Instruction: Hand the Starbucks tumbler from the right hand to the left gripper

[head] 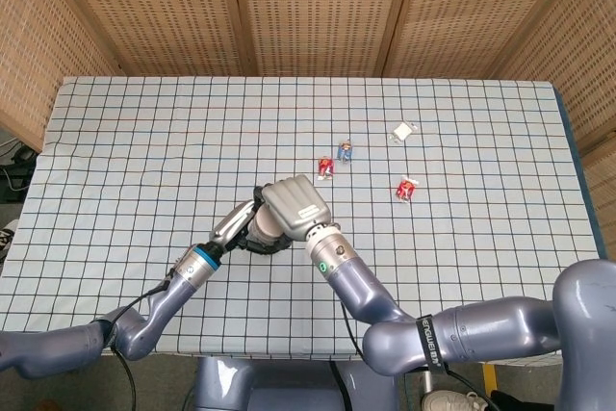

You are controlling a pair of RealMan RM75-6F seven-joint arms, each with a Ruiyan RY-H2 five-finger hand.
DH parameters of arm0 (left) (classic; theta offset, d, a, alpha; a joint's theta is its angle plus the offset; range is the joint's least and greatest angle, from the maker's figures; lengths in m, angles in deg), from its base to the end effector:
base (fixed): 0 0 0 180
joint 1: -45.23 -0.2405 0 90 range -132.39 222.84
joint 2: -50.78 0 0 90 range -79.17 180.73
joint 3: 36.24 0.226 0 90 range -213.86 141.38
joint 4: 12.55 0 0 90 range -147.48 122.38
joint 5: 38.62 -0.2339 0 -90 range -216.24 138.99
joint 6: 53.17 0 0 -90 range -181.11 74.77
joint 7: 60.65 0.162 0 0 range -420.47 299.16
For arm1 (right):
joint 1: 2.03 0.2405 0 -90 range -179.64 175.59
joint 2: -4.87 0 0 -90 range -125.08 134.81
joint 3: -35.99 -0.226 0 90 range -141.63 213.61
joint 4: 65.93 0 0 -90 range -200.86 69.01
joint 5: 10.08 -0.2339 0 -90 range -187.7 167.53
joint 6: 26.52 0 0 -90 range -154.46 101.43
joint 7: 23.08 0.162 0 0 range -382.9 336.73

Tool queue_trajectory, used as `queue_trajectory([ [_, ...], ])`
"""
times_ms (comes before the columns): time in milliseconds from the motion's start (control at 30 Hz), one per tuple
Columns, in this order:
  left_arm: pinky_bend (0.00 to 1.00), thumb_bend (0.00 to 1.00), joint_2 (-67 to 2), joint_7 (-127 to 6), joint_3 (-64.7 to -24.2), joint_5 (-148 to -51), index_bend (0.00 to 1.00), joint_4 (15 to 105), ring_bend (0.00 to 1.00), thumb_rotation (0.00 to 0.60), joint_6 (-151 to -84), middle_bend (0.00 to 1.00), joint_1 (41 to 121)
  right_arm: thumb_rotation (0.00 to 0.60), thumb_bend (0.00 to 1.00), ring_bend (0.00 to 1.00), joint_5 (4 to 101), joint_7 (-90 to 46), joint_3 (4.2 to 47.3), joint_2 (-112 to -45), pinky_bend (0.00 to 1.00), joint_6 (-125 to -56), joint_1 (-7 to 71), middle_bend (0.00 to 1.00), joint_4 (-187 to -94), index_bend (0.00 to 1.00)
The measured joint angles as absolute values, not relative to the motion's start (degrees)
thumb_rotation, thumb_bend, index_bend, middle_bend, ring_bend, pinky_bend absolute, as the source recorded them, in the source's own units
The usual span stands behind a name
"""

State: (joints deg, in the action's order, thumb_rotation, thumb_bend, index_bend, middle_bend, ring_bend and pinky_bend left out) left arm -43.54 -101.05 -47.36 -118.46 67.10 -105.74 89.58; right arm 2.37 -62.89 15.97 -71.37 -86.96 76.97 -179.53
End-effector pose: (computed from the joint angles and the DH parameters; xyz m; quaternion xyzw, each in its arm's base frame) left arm -0.0735 0.3327 -0.0743 -0.5675 -0.6263 -0.5235 0.1076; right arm 0.0871 -0.3165 -0.0083 0.7765 -0.3978 0.3619 0.3284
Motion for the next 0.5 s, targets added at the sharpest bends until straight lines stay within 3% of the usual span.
queue_trajectory([
  [500, 0.41, 0.38, -43.34, -101.13, -47.25, -118.67, 0.8, 67.92, 0.52, 0.6, -106.83, 0.58, 88.95, 0.6, 0.0, 0.0, 5.18, -61.58, 16.2, -61.24, 0.0, -90.15, 73.92, 0.0, -188.53, 0.0],
])
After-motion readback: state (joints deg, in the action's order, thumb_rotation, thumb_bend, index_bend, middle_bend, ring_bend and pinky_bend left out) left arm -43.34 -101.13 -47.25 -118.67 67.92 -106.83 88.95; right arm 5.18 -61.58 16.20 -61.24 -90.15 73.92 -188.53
